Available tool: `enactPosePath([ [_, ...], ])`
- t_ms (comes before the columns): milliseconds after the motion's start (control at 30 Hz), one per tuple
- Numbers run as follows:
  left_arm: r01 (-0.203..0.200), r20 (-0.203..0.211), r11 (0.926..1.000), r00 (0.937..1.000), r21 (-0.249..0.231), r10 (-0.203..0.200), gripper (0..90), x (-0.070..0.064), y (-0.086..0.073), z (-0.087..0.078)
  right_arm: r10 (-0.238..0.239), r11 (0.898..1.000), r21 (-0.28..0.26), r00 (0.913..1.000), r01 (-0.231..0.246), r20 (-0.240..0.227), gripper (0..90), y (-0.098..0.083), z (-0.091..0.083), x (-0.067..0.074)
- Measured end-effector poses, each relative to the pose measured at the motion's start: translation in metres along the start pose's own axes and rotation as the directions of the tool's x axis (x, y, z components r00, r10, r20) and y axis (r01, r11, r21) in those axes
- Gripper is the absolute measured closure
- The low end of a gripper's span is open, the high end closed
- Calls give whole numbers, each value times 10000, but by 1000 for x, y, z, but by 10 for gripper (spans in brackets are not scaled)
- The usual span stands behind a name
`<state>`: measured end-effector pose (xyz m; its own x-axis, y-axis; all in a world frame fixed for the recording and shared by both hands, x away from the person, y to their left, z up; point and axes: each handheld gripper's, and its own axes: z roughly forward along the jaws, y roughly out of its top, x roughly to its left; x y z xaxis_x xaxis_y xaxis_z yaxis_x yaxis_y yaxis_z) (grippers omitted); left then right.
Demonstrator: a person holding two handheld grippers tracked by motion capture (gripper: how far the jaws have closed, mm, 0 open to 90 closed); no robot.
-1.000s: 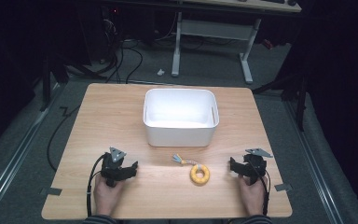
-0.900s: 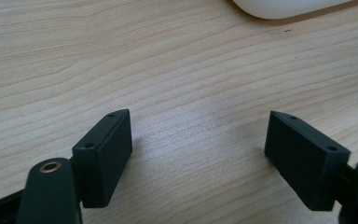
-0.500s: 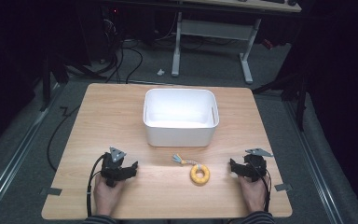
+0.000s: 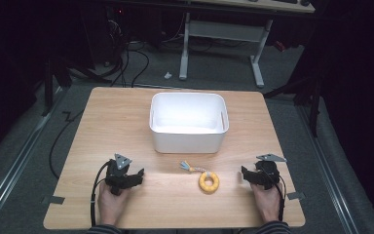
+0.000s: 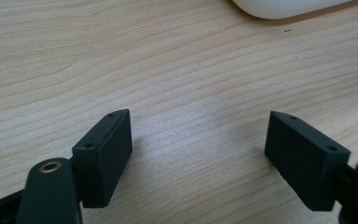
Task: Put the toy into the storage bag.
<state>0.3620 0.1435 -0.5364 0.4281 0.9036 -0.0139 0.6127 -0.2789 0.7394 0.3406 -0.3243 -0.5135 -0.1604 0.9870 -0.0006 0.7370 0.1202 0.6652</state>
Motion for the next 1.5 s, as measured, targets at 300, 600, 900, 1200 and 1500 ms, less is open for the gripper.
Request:
enactPosePath([
  [300,-5,4,10000,10000,0,5,234,0,0,0,-582,9980,-293,9964,565,-624,380,8,-16,10],
  [600,-4,4,10000,10000,1,4,234,0,0,0,-1137,9935,-263,9824,1110,-1482,430,14,-23,26],
  [900,-4,4,10000,10000,0,4,234,0,0,0,-1841,9823,-55,9586,1874,-2172,489,17,-24,45],
  [1200,-3,6,10000,10000,2,3,234,0,0,0,-2371,9685,108,9347,2488,-2646,514,21,-23,64],
  [1500,-4,6,10000,10000,0,4,234,0,0,0,-2582,9585,419,9212,2819,-2912,516,23,-16,78],
])
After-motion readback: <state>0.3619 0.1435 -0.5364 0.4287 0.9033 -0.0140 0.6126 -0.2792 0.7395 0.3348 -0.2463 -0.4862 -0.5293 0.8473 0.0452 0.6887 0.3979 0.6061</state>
